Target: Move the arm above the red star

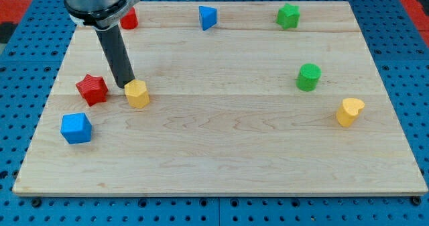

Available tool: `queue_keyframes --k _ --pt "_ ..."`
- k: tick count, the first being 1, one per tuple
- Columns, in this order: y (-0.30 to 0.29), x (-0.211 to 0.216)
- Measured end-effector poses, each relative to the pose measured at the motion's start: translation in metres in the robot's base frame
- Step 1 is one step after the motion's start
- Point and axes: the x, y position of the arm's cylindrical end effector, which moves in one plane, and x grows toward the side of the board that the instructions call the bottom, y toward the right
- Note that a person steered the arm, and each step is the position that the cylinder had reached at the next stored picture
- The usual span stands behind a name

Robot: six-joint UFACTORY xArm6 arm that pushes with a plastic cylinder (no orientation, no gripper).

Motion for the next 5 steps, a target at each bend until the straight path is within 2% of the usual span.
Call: queue_keyframes --k 2,4,5 --pt "0.000 -0.007" --pt "-0.008 -0.068" --pt "-0.091 -0.084"
